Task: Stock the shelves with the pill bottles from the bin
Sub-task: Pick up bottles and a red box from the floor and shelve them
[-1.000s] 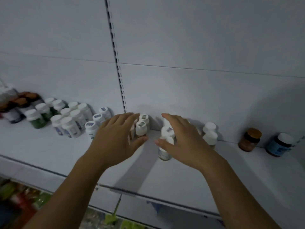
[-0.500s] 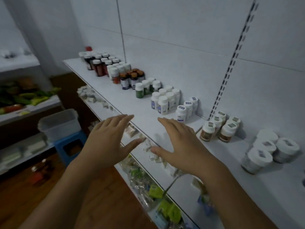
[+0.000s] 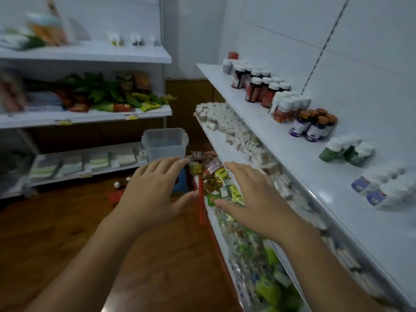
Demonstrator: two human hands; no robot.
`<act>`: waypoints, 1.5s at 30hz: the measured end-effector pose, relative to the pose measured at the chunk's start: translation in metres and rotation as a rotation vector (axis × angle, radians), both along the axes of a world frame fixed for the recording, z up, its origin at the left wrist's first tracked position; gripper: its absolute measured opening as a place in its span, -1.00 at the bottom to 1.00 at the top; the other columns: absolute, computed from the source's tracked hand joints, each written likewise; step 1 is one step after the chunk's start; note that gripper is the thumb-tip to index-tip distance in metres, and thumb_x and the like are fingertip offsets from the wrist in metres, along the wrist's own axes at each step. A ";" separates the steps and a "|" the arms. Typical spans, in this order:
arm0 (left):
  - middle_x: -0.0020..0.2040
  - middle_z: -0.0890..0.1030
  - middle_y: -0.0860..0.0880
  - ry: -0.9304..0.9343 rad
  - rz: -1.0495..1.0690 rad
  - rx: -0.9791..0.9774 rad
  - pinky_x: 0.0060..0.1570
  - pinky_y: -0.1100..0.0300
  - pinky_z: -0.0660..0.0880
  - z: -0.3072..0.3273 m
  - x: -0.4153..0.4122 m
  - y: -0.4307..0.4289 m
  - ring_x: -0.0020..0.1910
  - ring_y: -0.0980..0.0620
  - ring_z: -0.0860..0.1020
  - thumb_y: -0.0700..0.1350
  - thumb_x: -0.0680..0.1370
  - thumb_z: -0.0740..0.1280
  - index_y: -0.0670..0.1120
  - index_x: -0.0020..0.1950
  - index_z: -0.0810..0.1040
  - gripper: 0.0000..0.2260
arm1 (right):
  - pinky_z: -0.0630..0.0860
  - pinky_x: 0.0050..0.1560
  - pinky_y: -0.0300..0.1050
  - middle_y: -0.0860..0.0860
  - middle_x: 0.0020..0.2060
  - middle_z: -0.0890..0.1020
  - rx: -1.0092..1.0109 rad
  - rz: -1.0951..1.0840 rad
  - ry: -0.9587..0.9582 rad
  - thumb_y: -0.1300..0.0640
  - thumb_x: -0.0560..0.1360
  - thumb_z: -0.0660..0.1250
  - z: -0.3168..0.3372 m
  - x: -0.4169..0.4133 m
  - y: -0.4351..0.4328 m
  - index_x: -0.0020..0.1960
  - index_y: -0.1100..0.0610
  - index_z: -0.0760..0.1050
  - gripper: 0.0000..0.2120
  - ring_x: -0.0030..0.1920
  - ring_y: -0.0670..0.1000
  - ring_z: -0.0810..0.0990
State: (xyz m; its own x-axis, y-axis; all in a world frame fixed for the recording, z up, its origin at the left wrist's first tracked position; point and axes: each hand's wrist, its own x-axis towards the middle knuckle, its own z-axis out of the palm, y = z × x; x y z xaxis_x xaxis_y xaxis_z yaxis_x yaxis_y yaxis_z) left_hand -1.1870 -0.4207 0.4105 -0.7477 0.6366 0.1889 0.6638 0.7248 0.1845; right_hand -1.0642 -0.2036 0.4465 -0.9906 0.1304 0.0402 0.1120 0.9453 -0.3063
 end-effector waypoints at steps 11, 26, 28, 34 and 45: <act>0.64 0.26 0.10 -0.009 0.258 -0.097 0.59 -0.10 0.25 -0.032 -0.123 -0.126 0.61 0.04 0.26 0.55 0.54 0.01 0.15 0.69 0.04 -0.18 | 0.01 0.65 0.10 -0.10 0.67 0.08 0.098 0.323 -0.048 -0.47 0.56 0.15 -0.035 -0.201 -0.099 0.68 -0.13 -0.06 -0.15 0.65 -0.01 0.04; 0.64 0.27 0.11 -0.084 0.584 -0.075 0.58 -0.02 0.27 -0.060 -0.318 -0.159 0.61 0.06 0.25 0.51 0.55 0.11 0.16 0.69 0.04 -0.19 | 0.01 0.64 0.10 -0.11 0.65 0.11 -0.040 0.622 -0.144 -0.39 0.57 0.24 -0.082 -0.480 -0.134 0.68 -0.12 -0.03 -0.17 0.65 -0.01 0.06; 0.63 0.28 0.11 -0.089 0.595 -0.073 0.58 -0.03 0.27 -0.063 -0.336 -0.163 0.60 0.05 0.27 0.51 0.55 0.11 0.15 0.69 0.05 -0.19 | 0.02 0.64 0.11 -0.10 0.65 0.12 -0.035 0.638 -0.161 -0.39 0.57 0.24 -0.089 -0.503 -0.138 0.68 -0.12 -0.03 -0.17 0.64 0.00 0.07; 0.63 0.27 0.12 -0.107 0.623 -0.048 0.59 -0.06 0.25 -0.084 -0.415 -0.193 0.61 0.07 0.24 0.51 0.56 0.11 0.15 0.69 0.07 -0.21 | 0.06 0.64 0.12 -0.10 0.65 0.12 -0.012 0.662 -0.190 -0.37 0.59 0.23 -0.107 -0.592 -0.162 0.68 -0.11 -0.02 -0.20 0.64 0.00 0.09; 0.51 0.45 0.04 -0.350 0.520 -0.050 0.37 -0.07 0.48 -0.225 -0.624 -0.269 0.46 0.00 0.45 0.39 0.59 0.23 0.08 0.63 0.24 -0.31 | 0.37 0.50 0.23 -0.02 0.57 0.33 -0.193 0.341 -0.380 -0.19 0.62 0.33 -0.217 -0.763 -0.225 0.62 -0.07 0.22 -0.36 0.54 0.06 0.34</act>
